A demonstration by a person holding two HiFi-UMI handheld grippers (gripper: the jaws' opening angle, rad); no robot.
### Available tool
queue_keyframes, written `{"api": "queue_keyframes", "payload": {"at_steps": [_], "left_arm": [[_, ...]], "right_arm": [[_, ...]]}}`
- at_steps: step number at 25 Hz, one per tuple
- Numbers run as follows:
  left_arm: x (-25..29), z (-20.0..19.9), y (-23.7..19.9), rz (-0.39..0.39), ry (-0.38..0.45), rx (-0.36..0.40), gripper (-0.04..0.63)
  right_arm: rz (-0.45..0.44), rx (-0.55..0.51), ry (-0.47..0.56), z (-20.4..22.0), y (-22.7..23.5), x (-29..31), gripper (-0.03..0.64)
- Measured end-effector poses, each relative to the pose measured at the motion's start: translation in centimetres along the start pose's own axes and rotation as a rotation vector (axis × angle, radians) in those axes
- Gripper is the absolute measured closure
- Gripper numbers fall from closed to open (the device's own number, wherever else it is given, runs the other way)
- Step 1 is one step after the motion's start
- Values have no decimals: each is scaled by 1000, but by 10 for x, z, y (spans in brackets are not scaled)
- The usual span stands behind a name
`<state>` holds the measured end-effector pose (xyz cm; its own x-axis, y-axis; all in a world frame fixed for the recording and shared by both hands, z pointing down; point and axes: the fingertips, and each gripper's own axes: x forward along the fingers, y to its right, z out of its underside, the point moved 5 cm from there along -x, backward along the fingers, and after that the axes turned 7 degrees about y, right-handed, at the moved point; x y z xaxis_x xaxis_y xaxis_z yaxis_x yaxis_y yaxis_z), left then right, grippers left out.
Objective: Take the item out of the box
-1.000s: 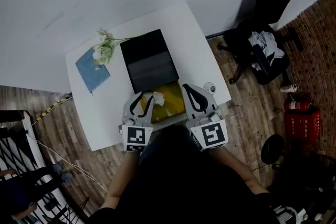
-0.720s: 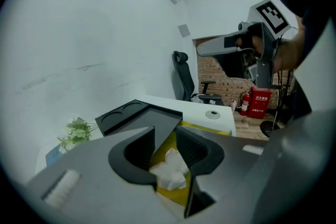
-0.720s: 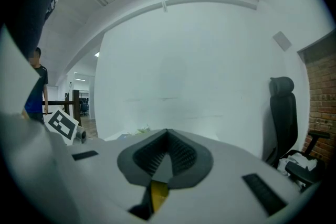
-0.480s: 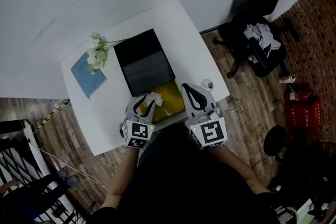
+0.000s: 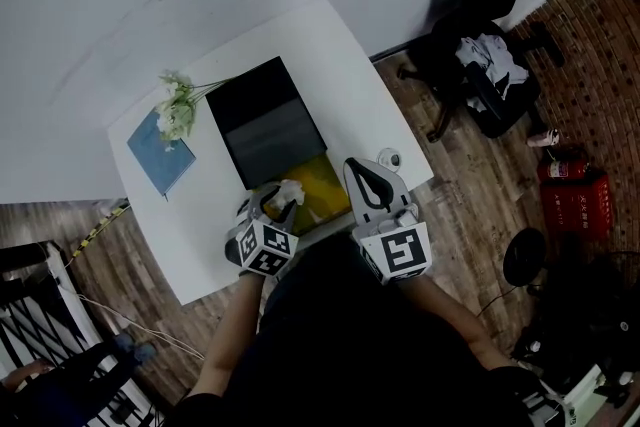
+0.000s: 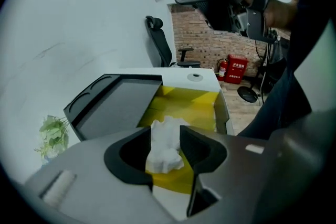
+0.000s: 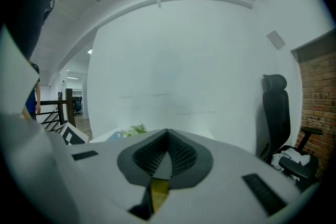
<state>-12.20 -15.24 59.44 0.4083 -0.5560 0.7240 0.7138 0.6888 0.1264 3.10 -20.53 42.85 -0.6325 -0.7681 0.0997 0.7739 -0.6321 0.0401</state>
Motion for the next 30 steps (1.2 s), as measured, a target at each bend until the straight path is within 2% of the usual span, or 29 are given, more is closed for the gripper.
{"api": "queue_keyframes", "payload": {"at_steps": [9, 16, 20, 26, 30], "left_arm": [[15, 9, 7, 79, -155, 91, 379], [27, 17, 10, 105, -312, 218, 353], [34, 24, 10, 81, -396, 339, 359], [37, 24, 14, 63, -429, 425, 403], [36, 24, 13, 43, -413, 424, 466]], "right_arm": [[29, 4, 2, 0, 5, -2, 604], [45, 6, -5, 1, 9, -5, 604], [45, 6, -6, 2, 10, -6, 604], [47, 6, -9, 2, 11, -6, 604], [41, 6, -5, 2, 10, -5, 604]]}}
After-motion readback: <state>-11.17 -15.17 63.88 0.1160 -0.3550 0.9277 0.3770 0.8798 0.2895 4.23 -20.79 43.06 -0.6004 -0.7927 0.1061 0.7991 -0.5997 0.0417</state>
